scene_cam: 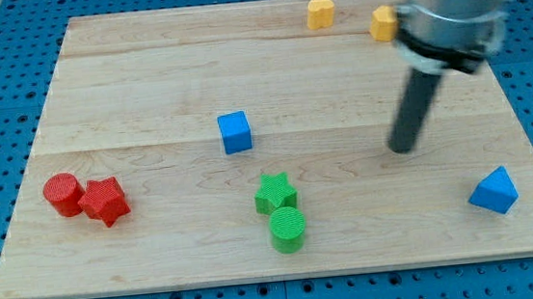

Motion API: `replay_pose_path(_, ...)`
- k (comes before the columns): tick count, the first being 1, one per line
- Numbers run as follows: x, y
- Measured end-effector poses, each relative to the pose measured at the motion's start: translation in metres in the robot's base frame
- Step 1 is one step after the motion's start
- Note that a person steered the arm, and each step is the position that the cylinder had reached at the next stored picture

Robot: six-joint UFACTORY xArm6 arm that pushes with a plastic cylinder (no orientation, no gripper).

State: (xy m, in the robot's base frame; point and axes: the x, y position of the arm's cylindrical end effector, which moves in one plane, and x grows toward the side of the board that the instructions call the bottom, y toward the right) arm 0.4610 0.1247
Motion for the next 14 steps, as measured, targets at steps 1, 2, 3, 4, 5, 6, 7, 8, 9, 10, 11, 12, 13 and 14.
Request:
replay_pose_path(1, -0.056, -0.095)
replay_pose_path(2, -0.065, -0.2)
replay_pose_path(3, -0.046, -0.218)
replay_pose_path(4, -0.03, -0.149)
replay_pose_path(5, -0.021, -0.131)
replay_pose_path(6, -0.014, -0.165)
replay_pose_path(7, -0.004, -0.082)
replay_pose_path(8, 0.011, 0.006)
replay_pose_path(9, -0.018, -0.063)
replay_pose_path(10, -0.015, -0.087)
replay_pose_path(11, 0.024, -0.06)
replay_pose_path(12, 0.029, 0.001)
replay_pose_path(13, 0.034, 0.046)
replay_pose_path(14, 0.028, 0.027)
